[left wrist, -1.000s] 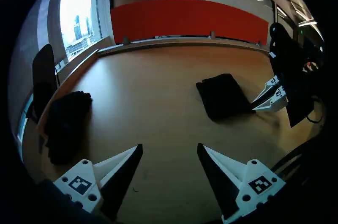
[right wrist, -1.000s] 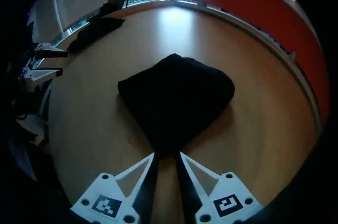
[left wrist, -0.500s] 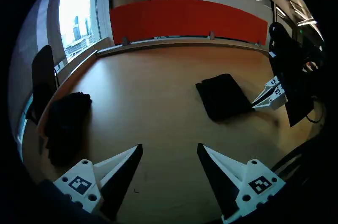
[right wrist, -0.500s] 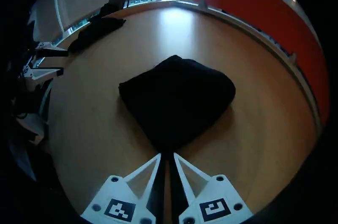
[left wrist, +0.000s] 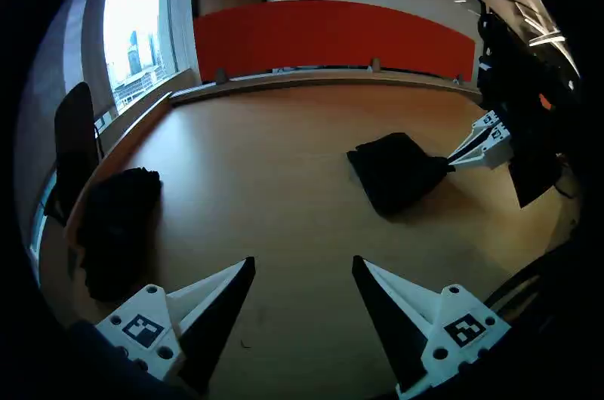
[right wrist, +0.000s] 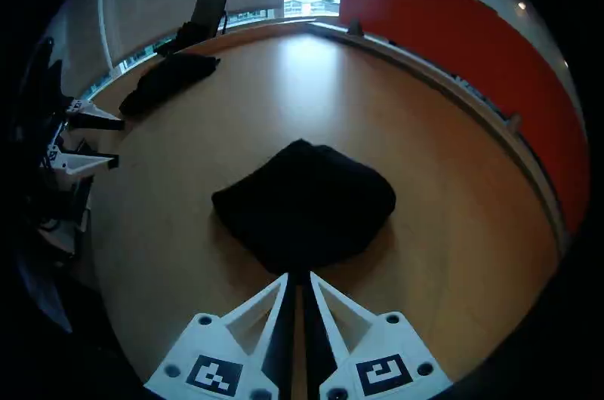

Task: Fold towel

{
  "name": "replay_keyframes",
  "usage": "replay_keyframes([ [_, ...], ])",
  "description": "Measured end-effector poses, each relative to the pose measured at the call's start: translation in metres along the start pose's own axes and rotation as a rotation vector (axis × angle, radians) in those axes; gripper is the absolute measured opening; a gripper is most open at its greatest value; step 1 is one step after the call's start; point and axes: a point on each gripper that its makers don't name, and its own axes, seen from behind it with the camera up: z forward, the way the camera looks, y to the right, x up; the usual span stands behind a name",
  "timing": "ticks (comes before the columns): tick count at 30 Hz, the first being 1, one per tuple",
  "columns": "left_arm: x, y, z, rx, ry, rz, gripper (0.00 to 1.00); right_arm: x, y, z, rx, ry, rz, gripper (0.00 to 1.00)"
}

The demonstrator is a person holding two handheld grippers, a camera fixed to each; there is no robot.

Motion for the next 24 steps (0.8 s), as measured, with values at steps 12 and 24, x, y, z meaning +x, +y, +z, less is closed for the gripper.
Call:
replay_keyframes([
  [12, 0.018, 0.002, -0.001, -0.015, 0.033, 0.015, 0.96, 0.079, 0.016, -0.025, -0.016, 0.104, -0.067, 0.05],
  [24, 0.039, 0.007, -0.002, -0.032, 0.068, 0.031, 0.95, 0.148, 0.043, -0.07, -0.053, 0.208, -0.088, 0.05],
])
